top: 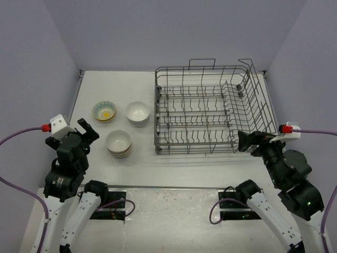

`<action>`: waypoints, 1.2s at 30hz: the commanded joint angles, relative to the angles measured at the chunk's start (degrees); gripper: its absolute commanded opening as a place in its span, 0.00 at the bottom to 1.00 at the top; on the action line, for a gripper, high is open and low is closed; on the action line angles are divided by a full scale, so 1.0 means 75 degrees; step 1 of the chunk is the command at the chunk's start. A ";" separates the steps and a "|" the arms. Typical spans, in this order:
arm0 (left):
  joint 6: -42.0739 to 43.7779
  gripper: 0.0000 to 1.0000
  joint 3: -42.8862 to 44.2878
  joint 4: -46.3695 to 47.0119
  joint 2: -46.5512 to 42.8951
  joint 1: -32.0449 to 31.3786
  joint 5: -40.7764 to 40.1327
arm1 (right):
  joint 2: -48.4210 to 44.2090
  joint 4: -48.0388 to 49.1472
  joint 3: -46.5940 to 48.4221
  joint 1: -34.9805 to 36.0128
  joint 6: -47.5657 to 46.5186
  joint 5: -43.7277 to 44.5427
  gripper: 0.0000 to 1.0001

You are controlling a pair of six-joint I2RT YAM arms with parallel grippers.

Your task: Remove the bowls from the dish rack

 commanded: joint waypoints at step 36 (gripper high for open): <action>0.0202 1.00 -0.0577 0.0799 -0.1104 -0.0040 -0.0263 | 0.0322 0.0422 -0.0089 -0.0032 -0.0060 0.0775 0.99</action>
